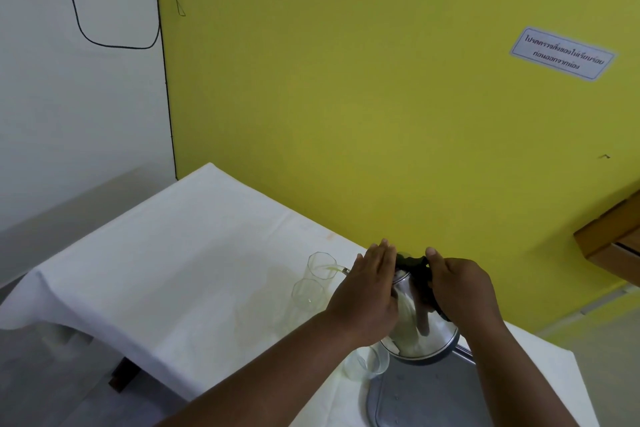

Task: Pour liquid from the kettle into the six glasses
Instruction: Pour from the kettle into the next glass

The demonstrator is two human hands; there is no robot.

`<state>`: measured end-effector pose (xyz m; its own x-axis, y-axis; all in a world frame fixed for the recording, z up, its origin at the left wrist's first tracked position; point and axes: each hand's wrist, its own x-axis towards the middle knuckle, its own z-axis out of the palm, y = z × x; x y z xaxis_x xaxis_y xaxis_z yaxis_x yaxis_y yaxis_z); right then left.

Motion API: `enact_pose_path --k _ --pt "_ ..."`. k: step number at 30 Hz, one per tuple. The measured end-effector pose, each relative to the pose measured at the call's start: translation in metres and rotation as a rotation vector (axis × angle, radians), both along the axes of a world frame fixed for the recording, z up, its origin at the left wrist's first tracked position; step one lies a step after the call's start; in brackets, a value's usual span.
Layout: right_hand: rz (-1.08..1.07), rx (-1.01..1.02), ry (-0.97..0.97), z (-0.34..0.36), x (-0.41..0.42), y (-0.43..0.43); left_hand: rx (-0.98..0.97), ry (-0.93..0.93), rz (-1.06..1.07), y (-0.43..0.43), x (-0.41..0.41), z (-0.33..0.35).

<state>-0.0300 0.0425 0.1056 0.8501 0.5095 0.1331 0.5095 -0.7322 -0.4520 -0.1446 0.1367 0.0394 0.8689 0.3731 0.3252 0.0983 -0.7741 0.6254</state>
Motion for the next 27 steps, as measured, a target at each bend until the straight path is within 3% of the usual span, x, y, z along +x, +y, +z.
enact_pose_path --k 27 --pt "-0.016 -0.021 0.006 0.012 0.005 -0.001 -0.020 -0.038 -0.024 0.000 0.004 0.004"
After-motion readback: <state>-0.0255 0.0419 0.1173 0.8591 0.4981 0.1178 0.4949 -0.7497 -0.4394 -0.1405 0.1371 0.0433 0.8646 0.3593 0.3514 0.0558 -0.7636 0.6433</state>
